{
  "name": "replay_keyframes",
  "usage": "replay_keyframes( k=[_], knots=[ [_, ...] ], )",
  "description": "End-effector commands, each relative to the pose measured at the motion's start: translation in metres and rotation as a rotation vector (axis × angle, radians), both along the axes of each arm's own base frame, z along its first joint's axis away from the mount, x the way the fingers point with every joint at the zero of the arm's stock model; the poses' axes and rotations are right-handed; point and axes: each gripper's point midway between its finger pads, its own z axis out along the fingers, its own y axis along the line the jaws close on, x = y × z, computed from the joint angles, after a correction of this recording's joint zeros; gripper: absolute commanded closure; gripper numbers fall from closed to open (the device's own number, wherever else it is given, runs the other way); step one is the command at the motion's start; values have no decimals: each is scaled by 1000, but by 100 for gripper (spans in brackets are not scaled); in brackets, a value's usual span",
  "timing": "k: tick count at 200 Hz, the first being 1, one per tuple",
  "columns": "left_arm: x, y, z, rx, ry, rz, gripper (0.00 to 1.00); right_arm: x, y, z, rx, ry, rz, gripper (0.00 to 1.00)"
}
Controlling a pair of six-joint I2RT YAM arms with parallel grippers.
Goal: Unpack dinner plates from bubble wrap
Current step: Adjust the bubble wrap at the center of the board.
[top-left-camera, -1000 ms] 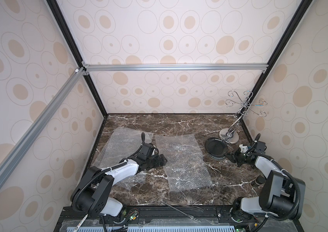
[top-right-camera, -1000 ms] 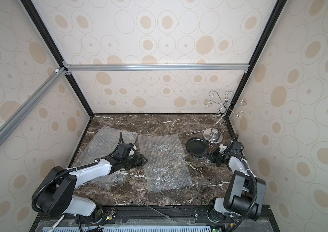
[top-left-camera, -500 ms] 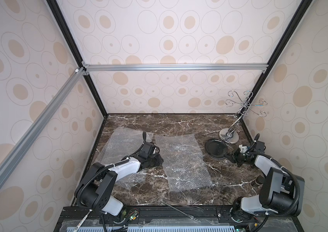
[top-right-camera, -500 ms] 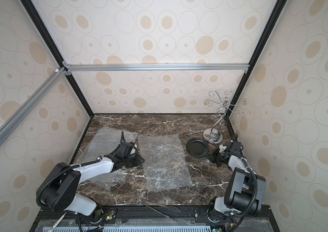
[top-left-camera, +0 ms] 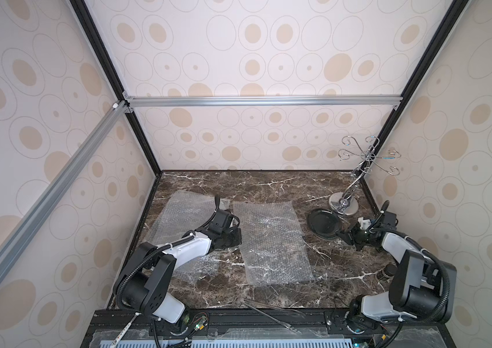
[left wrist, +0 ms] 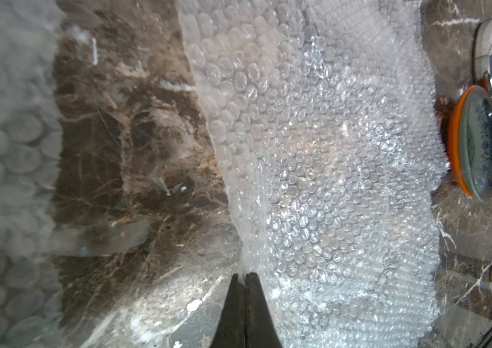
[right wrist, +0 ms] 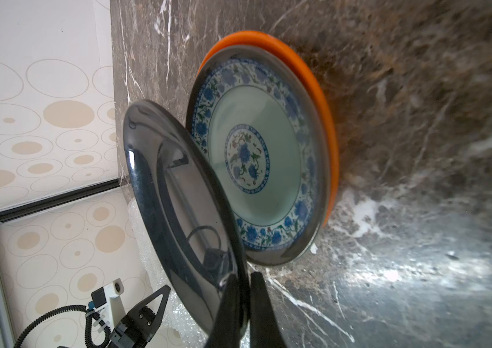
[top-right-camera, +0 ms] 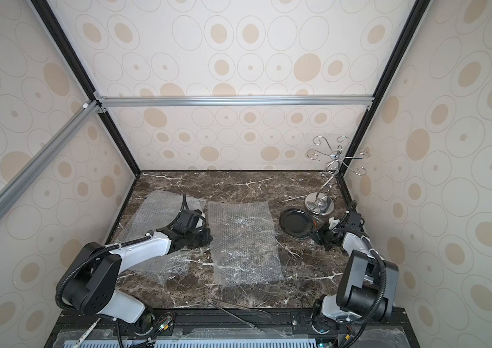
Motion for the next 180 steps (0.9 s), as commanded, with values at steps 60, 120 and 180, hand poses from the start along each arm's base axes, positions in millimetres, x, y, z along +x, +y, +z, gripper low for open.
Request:
replay_keyframes(
  k=[60,120,180],
  knots=[
    [6,23,9,36,-22,41,78,12,-17,-18,-42,32,-9,93],
    [18,27,36,51,-88,62,18,14,-26,-29,-92,58,-18,73],
    [55,56,107,129,-378,143,0,7,-43,-14,-270,-8,-37,34]
  ],
)
